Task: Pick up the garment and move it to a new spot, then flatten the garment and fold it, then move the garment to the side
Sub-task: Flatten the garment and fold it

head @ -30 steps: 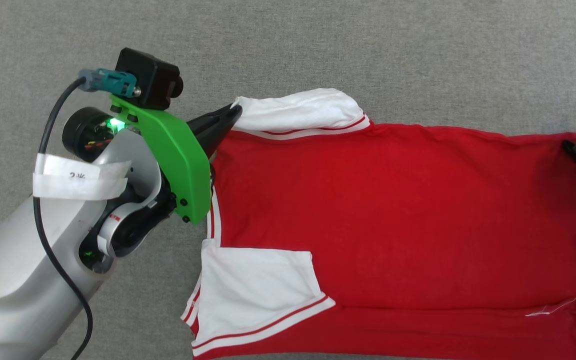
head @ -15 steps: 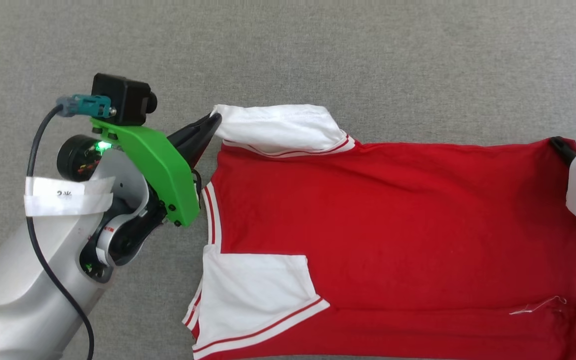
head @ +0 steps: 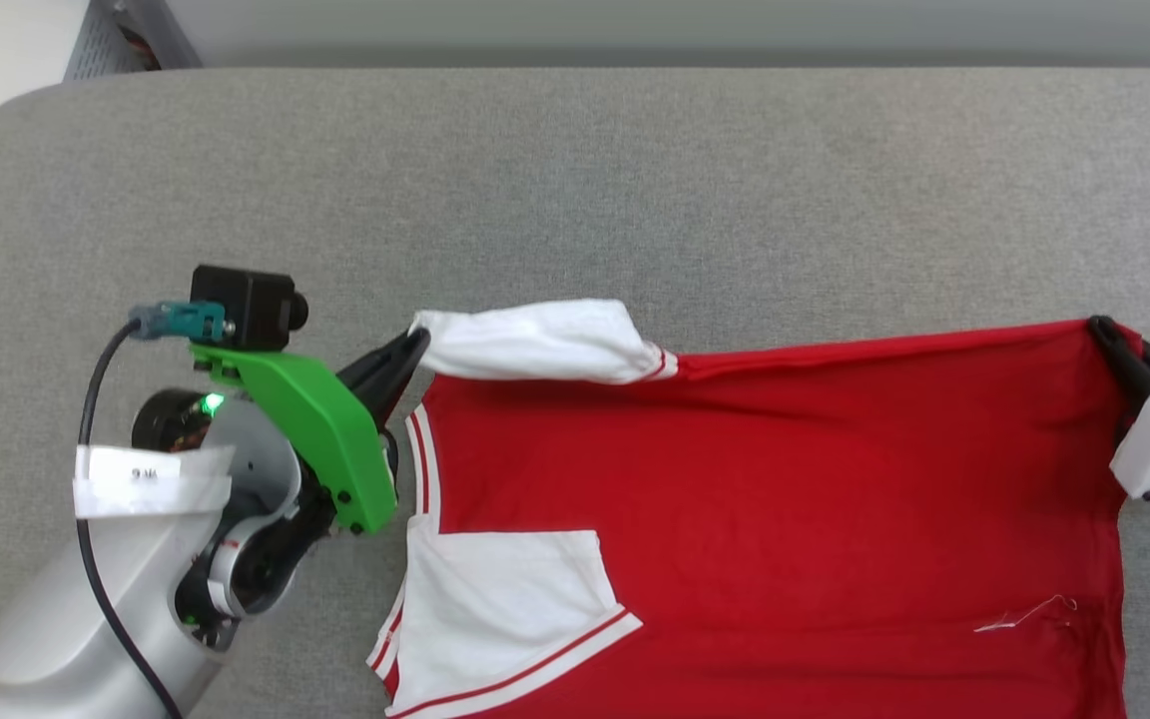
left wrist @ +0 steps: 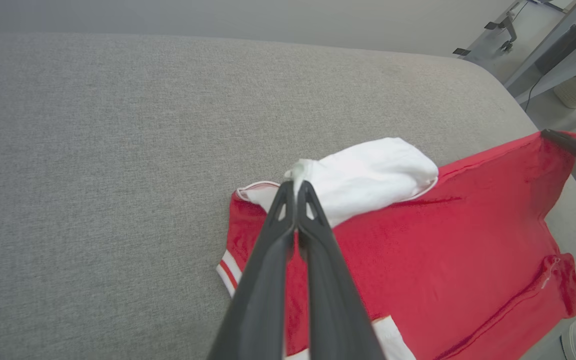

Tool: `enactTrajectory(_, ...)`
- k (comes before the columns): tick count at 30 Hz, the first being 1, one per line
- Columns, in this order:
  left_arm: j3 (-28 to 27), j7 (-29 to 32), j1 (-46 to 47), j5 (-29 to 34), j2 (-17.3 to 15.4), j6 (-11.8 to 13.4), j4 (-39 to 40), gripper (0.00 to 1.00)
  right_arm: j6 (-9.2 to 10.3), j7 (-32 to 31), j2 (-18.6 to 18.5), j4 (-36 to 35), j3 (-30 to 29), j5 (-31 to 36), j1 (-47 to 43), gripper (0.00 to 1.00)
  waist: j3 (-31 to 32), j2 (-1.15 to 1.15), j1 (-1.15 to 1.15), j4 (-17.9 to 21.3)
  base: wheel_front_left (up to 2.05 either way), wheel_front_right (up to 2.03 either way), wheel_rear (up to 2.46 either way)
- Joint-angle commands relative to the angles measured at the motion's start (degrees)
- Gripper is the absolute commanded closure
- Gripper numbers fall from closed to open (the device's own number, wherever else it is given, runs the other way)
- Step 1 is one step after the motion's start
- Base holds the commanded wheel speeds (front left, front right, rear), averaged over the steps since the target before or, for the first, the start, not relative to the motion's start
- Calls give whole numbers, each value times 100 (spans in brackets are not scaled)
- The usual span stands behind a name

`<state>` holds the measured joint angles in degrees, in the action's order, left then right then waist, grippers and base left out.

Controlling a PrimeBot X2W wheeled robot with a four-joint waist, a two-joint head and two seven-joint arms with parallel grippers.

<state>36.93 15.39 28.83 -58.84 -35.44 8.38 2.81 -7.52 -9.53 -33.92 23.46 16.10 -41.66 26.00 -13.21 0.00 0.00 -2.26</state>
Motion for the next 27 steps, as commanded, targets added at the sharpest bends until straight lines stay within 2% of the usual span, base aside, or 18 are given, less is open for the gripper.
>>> enactTrajectory(1, -8, -58, -170, -23, -10, 41, 25, 100, 3, 132, 32, -17, -27, -50, -145, 100, 156, 0, 0, 0, 0, 0, 0)
enactTrajectory(8, 92, -194, -741, -117, -13, 137, 108, 100, 3, 589, 58, -134, -134, -240, -804, 100, 383, 0, 0, -49, 0, 0, 0)
enactTrajectory(14, 140, -370, -1249, -204, 4, 253, 179, 100, 3, 689, 92, -323, -155, -372, -1354, 100, 482, 0, 0, -49, 0, 0, 0)
enactTrajectory(21, 378, -274, -1700, -171, -135, 337, 207, 100, 3, 541, 79, -604, -116, -549, -1845, 100, 581, 0, 0, -38, 0, 0, 0)
enactTrajectory(27, 477, -285, -1960, -158, -167, 448, 119, 100, 3, 185, -90, -854, -49, -693, -2179, 100, 625, 0, 0, -18, 0, 0, 0)
